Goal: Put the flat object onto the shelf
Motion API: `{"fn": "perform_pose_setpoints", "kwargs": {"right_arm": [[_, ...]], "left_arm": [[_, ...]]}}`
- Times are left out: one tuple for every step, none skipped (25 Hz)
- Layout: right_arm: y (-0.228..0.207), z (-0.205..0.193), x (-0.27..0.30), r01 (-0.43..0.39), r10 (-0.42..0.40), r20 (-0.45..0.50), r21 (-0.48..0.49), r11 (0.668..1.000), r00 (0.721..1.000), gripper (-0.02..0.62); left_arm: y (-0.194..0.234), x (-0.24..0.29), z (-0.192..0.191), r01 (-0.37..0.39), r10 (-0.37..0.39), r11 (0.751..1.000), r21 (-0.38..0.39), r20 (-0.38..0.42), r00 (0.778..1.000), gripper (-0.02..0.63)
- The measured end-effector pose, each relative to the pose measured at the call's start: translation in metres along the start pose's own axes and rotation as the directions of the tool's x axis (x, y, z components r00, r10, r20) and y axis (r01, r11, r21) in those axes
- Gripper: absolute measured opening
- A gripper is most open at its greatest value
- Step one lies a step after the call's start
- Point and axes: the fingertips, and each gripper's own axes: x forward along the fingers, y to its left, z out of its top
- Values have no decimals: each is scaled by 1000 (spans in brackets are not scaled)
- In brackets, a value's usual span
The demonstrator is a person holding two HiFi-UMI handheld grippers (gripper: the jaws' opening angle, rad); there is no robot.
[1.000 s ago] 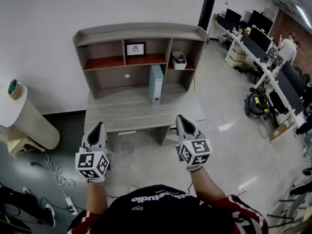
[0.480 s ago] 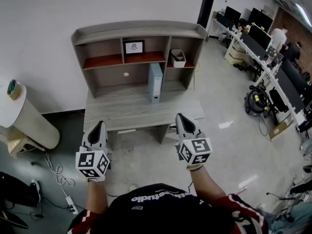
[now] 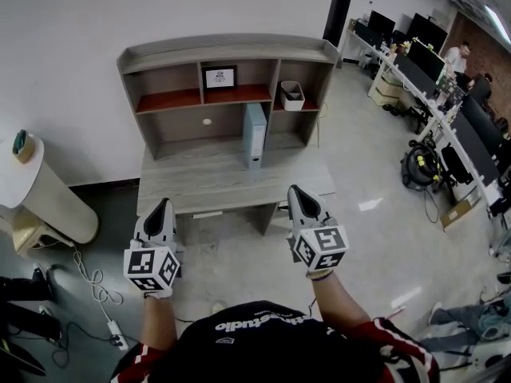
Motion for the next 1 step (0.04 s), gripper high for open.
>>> {"fn": "perform_pose_setpoints", "kwargs": {"right_arm": [[0,0,0,0,0,1,0,1000,1000,3]], "left_arm": [[0,0,0,-1,1,1000,0,0,1000,6]]}}
